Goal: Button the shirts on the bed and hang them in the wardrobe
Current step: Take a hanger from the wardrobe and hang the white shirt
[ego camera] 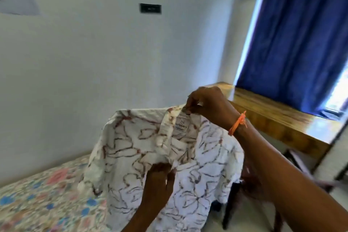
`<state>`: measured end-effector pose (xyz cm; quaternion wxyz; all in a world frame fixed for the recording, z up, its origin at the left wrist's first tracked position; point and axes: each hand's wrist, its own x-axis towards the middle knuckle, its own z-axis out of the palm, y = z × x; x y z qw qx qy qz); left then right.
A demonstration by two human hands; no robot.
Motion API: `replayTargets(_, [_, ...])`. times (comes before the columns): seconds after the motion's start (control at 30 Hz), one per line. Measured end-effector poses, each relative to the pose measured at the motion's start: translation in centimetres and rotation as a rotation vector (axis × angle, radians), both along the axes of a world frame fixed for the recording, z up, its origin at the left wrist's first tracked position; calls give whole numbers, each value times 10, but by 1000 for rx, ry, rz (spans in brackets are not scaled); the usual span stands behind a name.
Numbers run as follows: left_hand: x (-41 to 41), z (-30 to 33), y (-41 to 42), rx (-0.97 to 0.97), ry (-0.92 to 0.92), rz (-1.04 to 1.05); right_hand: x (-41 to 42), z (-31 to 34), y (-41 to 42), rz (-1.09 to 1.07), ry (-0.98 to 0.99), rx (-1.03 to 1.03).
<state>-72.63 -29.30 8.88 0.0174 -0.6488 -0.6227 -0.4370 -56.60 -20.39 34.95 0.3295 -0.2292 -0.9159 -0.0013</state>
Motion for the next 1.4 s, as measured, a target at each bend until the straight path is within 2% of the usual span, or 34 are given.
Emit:
replayTargets(0.13, [103,-2,25,-19,-88,-154,107,-3,22,-102,-38,-12])
replayTargets(0.3, [213,60,50,407,66,-307,235,-10,45,-210,-3,-45])
replayTargets(0.37, [257,96,68,563,105,-299,282,-13,52,-242,-21,-59])
replayTargets(0.4, [277,114,81,579,113,-262,304,-14,55,-256,-26,-64])
replayTargets(0.47, [312,148,110,477,85,-245,343,-17,59,-277,-26,-88])
replayTargets(0.5, [327,162,125,341,41,-315,362,-17,61,-292,-12,-110])
replayTargets(0.57, [358,177,160,15,-35,-569,403,-16,65,-330,34,-150])
replayTargets(0.6, [371,178,175,-65,2,-686,420,-16,66,-350,45,-159])
replayTargets(0.67, [410,177,202,-46,68,-833,460,-18,72,-424,70,-154])
replayTargets(0.77, [477,170,237,22,25,-925,521,-19,82,-500,233,-191])
replayTargets(0.83, [525,169,258,59,12,-966,563,-14,86,-522,484,-208])
replayTargets(0.9, [572,175,275,61,-25,-1037,609,-11,89,-509,861,-263])
replayTargets(0.93, [592,181,283,57,-39,-1056,632,-11,90,-552,992,-291])
replayTargets(0.97, [610,186,292,49,-55,-1072,656,-12,91,-651,1039,-294])
replayTargets(1.03, [652,200,316,54,-75,-1084,711,-13,91,-926,871,-192])
replayTargets(1.13, [718,226,342,102,-80,-1123,771,-14,81,-1175,587,-141])
replayTargets(1.27, [809,243,345,124,-117,-1170,845,-9,67,-1399,219,43])
replayTargets(1.4, [904,258,357,215,-79,-1183,934,-10,66,-1551,25,277])
